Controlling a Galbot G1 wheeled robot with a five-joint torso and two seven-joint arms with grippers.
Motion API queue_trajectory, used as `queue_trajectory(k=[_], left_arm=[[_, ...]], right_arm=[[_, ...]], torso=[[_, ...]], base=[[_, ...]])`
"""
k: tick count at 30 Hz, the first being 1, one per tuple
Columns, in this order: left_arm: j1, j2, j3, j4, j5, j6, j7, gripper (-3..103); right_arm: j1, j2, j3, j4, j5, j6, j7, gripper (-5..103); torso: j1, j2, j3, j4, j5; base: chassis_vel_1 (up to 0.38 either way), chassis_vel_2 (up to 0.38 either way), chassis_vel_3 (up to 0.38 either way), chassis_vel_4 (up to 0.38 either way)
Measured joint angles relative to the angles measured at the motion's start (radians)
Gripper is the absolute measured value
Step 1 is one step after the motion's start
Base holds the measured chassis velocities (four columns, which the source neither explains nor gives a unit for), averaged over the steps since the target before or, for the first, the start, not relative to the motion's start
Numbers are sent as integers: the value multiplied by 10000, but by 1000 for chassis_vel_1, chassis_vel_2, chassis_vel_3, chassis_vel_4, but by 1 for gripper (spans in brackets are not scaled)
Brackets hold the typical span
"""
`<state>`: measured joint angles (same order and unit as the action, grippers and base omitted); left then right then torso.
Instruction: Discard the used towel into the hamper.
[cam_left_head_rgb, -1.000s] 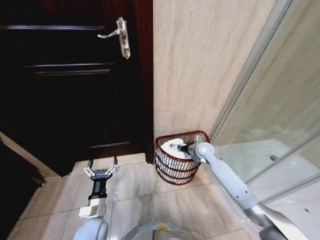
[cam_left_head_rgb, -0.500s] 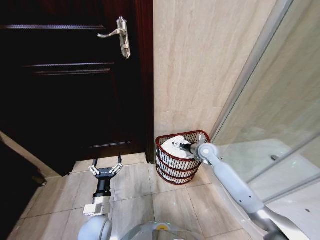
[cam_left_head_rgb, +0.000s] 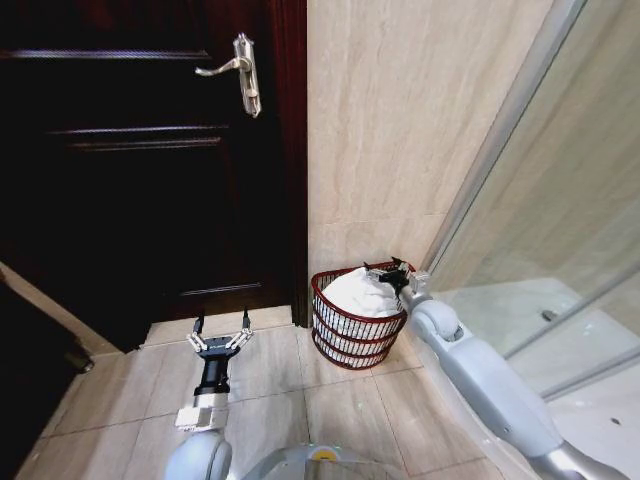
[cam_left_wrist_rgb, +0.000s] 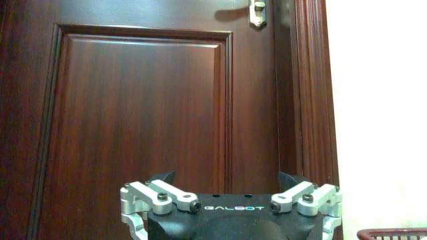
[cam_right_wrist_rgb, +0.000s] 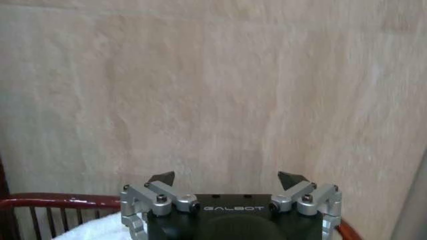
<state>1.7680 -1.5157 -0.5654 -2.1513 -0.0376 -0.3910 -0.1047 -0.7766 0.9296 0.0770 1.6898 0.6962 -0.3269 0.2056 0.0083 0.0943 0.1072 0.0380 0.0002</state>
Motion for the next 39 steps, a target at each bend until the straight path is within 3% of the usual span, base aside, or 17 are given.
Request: queue_trajectory(k=[1,2,4,5,8,14,19,22,27,39], left_arm=[[0,0,0,0,0,0,0,100],[-14,23,32,-19,10,32,-38,100],[-60,37,66,-34,25,86,-100,100],[-60,37,66,-34,25,86,-100,100],[-70,12,63,-33,29,89,-109,100],[-49,-54,22,37,38,41,-107,100],[-75,-84,20,68,45,18,-101,100],[-93,-143,26,49,46,-3,-95,100],[-90,-160,-12,-69,-8,-15,-88,100],[-68,-144,-487,-174,-338,-127,-9,100]], right_arm=[[0,0,0,0,0,0,0,100],[178,-116,-88,-24,671,-349,194,100],[613,-583,-279,50,2812,-1664,841,100],[613,-583,-279,50,2812,-1664,841,100],[1057,-1480,-626,86,4444,-2917,860,100],[2032,-2222,-1943,-148,5761,-3392,685,100],[2811,-2148,-2849,-296,6133,-3490,804,100],[3672,-1826,-3641,-609,6708,-3700,1375,100],[4295,-1585,-4295,-1012,7165,-3966,1693,100],[4229,-785,-4767,-1934,7164,-4049,1832,100]], torso=[[0,0,0,0,0],[0,0,0,0,0],[1,0,0,2,0],[1,0,0,2,0],[0,2,-1,-3,-7],[0,2,0,0,-1],[0,3,-1,0,-5],[1,2,0,3,-5],[0,2,0,0,-6],[0,3,-2,-1,-5]], base=[[0,0,0,0],[0,0,0,0],[0,0,0,0],[0,0,0,0],[0,0,0,0],[0,0,0,0],[0,0,0,0],[0,0,0,0],[0,0,0,0],[0,0,0,0]])
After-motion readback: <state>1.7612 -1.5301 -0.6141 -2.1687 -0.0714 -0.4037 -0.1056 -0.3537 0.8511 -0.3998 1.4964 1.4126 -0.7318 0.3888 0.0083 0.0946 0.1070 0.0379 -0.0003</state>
